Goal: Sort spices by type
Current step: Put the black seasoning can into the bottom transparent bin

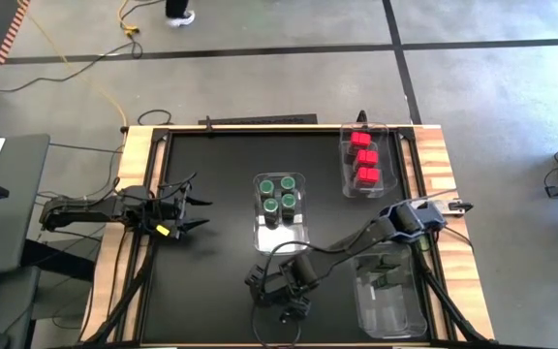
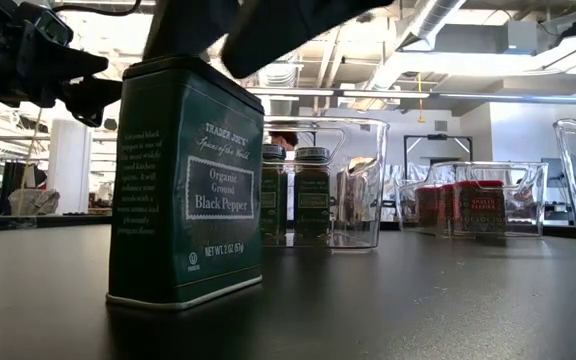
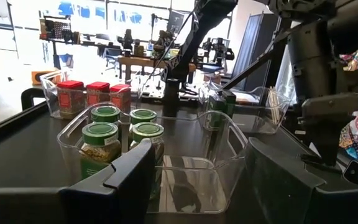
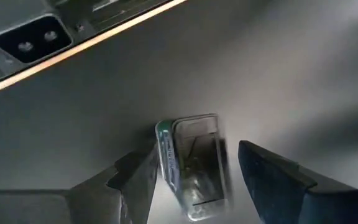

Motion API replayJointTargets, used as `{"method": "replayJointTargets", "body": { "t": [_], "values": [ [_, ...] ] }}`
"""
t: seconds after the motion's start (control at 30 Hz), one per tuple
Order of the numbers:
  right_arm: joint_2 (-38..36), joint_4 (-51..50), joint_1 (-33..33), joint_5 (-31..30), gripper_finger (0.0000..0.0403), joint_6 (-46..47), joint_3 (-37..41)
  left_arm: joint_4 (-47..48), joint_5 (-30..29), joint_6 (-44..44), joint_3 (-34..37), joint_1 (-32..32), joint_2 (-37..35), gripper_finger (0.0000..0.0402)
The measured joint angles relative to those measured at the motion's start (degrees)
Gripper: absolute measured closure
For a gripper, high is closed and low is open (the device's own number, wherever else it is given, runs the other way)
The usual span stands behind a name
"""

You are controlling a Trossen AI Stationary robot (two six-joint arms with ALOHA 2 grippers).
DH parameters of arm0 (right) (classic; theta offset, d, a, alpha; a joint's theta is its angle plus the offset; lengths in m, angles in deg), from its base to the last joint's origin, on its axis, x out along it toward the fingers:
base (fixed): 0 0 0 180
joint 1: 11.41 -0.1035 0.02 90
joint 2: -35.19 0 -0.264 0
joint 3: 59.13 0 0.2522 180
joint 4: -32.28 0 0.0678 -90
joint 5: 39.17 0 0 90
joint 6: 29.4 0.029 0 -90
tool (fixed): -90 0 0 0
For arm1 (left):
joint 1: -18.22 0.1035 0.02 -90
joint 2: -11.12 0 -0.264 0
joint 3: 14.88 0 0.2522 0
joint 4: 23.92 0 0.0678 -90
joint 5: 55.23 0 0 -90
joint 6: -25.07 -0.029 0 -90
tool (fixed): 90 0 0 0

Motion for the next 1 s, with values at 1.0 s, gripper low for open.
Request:
{"method": "replayJointTargets", "body": {
  "t": [1.0],
  "values": [
    [1.8,-3.1,0.8,0.6,0.025,1.0,0.0,0.0,0.1,0.0,0.0,0.0,0.0,0.0164]
  ]
}}
